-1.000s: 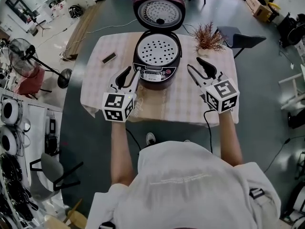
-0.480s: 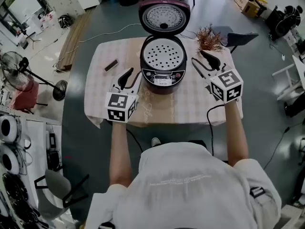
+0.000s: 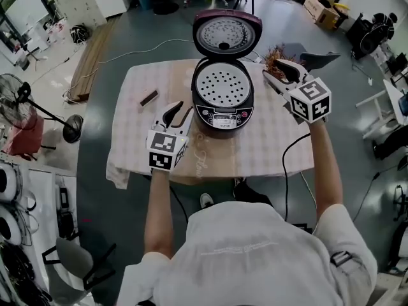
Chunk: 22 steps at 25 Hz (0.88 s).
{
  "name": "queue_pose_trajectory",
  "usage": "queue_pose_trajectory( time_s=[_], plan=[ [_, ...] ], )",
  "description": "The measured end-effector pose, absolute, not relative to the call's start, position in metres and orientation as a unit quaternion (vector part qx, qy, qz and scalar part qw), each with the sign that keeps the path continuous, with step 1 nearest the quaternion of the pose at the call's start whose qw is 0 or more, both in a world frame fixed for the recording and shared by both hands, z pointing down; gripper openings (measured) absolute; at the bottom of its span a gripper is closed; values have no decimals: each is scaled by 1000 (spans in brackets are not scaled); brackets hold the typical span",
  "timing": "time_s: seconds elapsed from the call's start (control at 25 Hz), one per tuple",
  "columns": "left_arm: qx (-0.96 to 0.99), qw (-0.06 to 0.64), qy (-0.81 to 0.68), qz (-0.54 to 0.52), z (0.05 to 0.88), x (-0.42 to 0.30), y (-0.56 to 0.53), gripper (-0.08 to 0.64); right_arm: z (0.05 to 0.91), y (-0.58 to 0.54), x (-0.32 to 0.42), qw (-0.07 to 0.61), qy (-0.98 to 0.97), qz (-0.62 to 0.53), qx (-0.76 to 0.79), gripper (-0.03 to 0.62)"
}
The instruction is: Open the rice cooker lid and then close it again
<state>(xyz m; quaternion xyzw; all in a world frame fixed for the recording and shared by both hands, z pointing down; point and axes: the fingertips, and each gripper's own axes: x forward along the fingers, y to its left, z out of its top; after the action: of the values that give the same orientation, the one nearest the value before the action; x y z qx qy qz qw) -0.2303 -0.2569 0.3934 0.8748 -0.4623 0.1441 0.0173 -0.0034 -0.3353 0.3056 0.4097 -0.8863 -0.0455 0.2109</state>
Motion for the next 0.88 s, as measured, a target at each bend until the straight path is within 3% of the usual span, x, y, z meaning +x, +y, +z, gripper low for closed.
queue_pose_trajectory(
  time_s=[0.32,0.6,0.88],
  plan=[
    [853,32,-498,151,396,-243,-291,133,288,-425,8,224,-884,-72,403,209],
    [837,43,-523,154,397,-232,-322,133,299,-485,-1,250,-888,-100,372,271],
    [821,62,-538,179,415,-234,-332,133,296,-536,-10,262,-891,-128,349,279]
  ],
)
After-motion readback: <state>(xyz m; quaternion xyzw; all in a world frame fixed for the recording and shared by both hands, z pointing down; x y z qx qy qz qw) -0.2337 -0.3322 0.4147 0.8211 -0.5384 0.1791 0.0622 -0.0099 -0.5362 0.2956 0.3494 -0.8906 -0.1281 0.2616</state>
